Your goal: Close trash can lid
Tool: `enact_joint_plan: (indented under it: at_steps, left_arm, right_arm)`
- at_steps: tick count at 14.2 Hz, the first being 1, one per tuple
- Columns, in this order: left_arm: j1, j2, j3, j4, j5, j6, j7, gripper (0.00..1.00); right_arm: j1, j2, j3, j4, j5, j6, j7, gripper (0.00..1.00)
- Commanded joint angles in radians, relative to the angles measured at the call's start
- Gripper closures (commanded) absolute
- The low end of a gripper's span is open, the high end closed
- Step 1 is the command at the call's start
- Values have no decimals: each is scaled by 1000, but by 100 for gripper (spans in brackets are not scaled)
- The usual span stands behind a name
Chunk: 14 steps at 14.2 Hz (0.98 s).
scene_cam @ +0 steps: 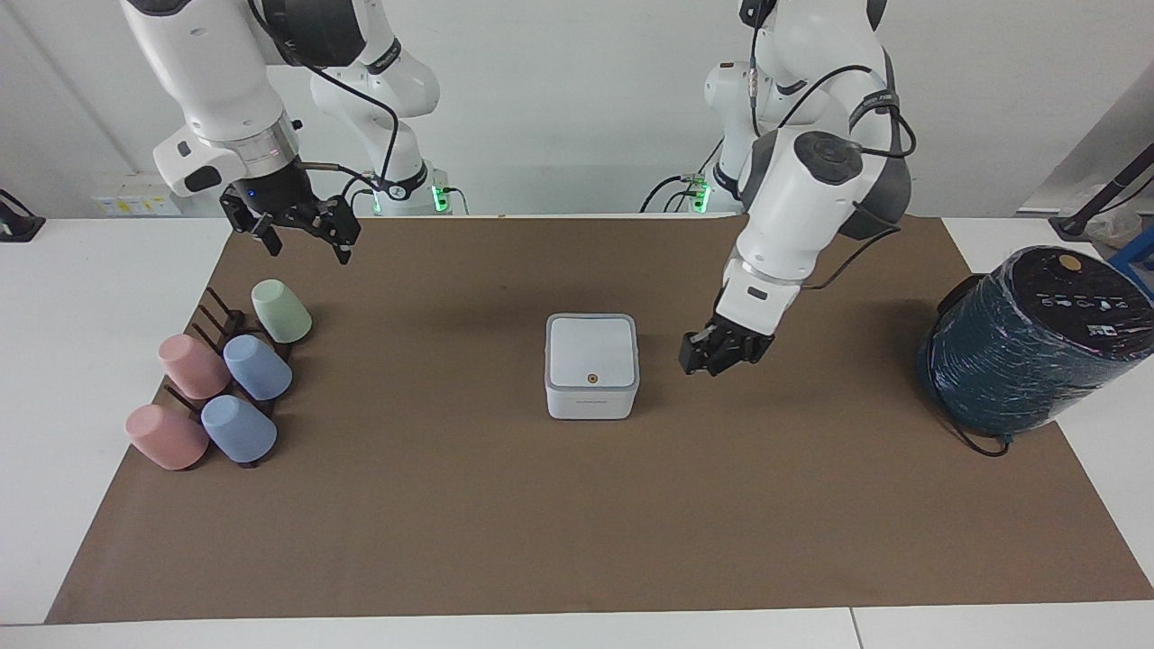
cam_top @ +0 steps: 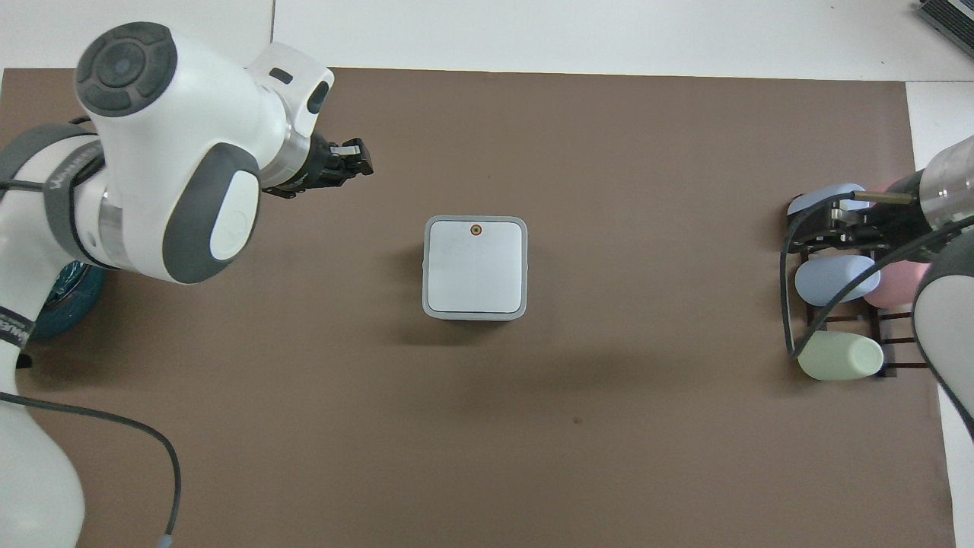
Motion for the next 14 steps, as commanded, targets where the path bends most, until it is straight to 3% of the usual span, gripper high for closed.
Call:
enact_joint_plan:
  at_steps: [1,3,5,9,10,11,14]
  left_arm:
    - [81,-11,-4,54,7,-153,135,100]
    - [156,-46,-5,82,5,-252,261,100]
    - [220,-134,-8,71,4,-295,405,100]
    - [319,-210,-2,70,5,-425,616,100]
    - [325,-221,-2,70,5,-436,618,94]
    - [325,-222,-2,70,5,-438,616,78]
    - [325,-227,-2,70,5,-424,613,48]
  right_arm:
    - [-14,-10,7,-14,6,9,-23,0]
    - [-14,-10,7,-14,6,9,-23,0]
    - [-14,-10,7,-14,6,9,-23,0]
    - [-14,-10,7,-14,6,9,-23,0]
    - [-14,-10,7,-14,6,9,-23,0]
    - [-14,-10,7,-14,6,9,-23,0]
    - [-14,-10,7,-14,6,9,-23,0]
